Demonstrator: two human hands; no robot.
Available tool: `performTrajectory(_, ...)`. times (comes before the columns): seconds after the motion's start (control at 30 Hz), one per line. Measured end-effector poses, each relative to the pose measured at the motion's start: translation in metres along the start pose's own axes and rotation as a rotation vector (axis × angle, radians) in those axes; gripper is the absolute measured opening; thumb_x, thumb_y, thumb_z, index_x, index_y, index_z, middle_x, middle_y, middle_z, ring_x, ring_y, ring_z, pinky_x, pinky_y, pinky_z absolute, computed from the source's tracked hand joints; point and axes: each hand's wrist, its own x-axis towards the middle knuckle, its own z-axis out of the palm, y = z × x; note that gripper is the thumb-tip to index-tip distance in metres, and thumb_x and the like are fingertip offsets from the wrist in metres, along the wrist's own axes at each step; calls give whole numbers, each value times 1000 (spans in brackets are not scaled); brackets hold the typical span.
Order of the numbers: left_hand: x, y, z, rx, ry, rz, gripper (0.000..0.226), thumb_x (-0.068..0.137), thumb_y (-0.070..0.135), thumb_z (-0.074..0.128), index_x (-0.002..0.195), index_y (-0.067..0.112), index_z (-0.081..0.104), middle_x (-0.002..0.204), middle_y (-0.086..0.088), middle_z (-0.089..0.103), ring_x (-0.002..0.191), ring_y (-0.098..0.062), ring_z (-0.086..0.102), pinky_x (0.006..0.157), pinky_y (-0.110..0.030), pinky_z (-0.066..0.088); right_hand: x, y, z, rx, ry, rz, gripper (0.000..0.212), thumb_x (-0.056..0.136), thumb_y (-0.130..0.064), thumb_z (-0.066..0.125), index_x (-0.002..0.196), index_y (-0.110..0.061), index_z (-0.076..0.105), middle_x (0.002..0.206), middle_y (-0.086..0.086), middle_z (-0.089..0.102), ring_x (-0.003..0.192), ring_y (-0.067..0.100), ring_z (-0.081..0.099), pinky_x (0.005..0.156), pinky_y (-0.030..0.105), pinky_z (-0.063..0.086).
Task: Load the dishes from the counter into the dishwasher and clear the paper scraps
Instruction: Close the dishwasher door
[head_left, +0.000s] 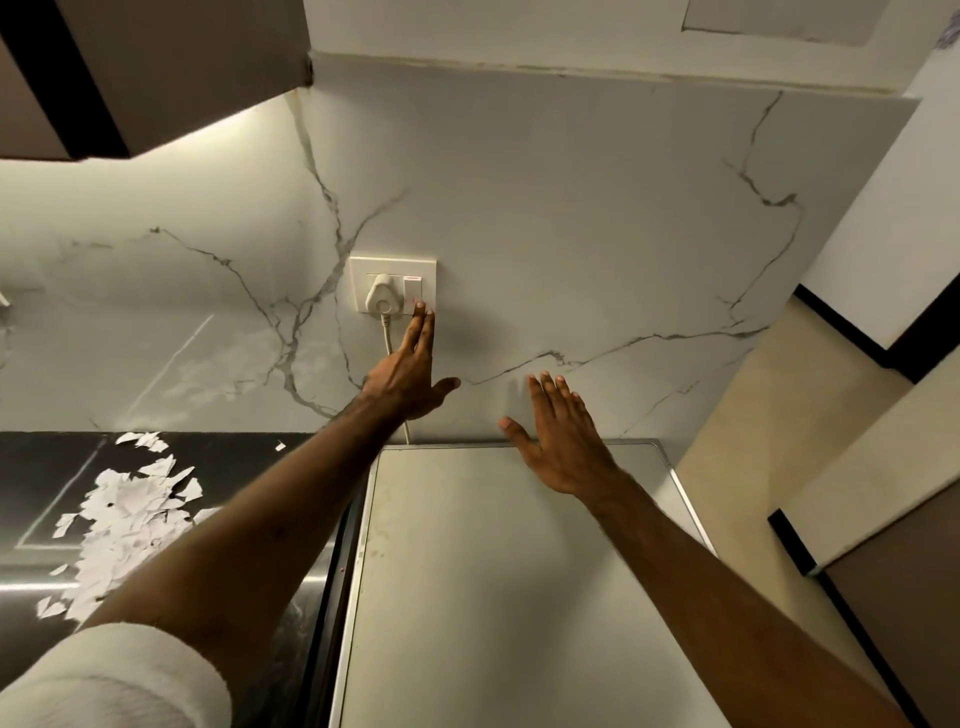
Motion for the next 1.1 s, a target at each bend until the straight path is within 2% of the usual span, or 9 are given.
performTrajectory(0.2, -10, 0, -3, -5, 4, 10, 110, 94, 59, 60, 160, 15, -17, 167, -3, -25, 145, -33, 39, 98, -41, 56, 0, -8, 1, 11, -6, 11, 88, 99, -71, 23, 165, -18, -1, 173, 5, -5, 159, 21, -8, 122, 33, -10)
performTrajectory(0.33, -31, 0, 5, 9, -45, 43, 110, 94, 55, 62, 160, 13, -16, 167, -5, -26, 146, -35, 38, 109, -43, 48, -13, -12, 6, 17, -13, 16, 88, 100, -70, 24, 165, -17, -2, 173, 6, -5, 159, 22, -8, 122, 33, -10)
performTrajectory(0.53, -71, 3, 29, 47, -137, 46, 109, 93, 54, 65, 161, 16, -11, 166, -4, -28, 153, -38, 21, 119, -49, 36, -51, -11, 14, 20, -58, 42, 87, 101, -71, 22, 164, -18, -4, 173, 5, -7, 159, 20, -10, 123, 34, -11)
performTrajectory(0.87, -172, 28, 78, 105, -273, -3, 103, 94, 56, 62, 163, 18, -2, 165, 0, -31, 155, -36, 14, 111, -54, 44, -133, 12, 33, 14, -157, 94, 90, 99, -72, 20, 164, -16, -4, 173, 6, -6, 159, 21, -9, 126, 37, -7)
performTrajectory(1.0, -215, 31, 89, 68, -326, -53, 101, 94, 55, 62, 163, 20, -4, 167, 2, -25, 156, -32, 12, 115, -54, 40, -170, 18, 41, 67, -191, 80, 88, 100, -72, 23, 165, -18, -3, 173, 5, -3, 159, 20, -5, 127, 38, -4)
performTrajectory(1.1, -258, 39, 95, 61, -352, -93, 100, 95, 54, 62, 163, 21, -3, 168, 3, -23, 156, -30, 12, 115, -55, 39, -207, 18, 49, 109, -248, 58, 95, 94, -77, 19, 165, -18, -1, 173, 5, 0, 160, 20, -2, 127, 38, -1)
